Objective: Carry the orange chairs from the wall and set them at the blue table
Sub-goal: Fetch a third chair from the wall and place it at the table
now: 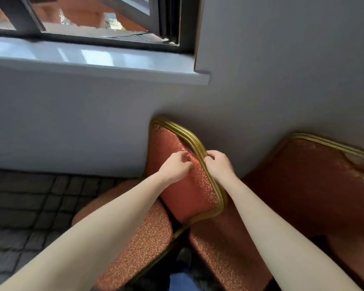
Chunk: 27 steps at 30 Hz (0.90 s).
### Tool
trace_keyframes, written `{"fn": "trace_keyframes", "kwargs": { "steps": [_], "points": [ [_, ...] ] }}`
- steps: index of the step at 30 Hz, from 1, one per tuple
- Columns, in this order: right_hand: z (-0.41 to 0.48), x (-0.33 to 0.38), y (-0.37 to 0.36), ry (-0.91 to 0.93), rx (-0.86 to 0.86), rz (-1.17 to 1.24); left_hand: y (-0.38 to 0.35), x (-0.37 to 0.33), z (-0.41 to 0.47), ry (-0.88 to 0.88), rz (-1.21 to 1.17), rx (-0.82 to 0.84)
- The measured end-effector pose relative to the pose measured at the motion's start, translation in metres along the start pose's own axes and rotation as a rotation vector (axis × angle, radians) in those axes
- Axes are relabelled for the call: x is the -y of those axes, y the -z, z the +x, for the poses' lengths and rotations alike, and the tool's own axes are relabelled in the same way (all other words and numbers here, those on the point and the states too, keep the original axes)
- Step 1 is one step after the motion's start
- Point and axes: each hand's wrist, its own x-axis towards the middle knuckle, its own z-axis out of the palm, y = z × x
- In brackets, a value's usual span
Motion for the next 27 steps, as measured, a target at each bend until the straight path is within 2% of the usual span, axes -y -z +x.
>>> {"fn": "trace_keyframes", "kwargs": {
  "steps": [8, 13, 17, 27],
  "points": [
    [0.0, 0.017, 0.003, 0.04, -0.042, -0.219, 0.004, 0.016, -0.01, 0.005, -0.105, -0.075],
    [-0.032, 0.056, -0.012, 0.222, 0.046, -0.282, 0.033, 0.024, -0.045, 0.052, -0.291, -0.305],
    [-0.069, 0.088, -0.039, 0.347, 0.123, -0.261, 0.062, 0.035, -0.089, 0.028, -0.348, -0.481],
    [-0.162, 0.149, -0.103, 0.544, 0.237, -0.121, 0.123, 0.092, -0.183, 0.085, -0.482, -0.674]
  ]
}}
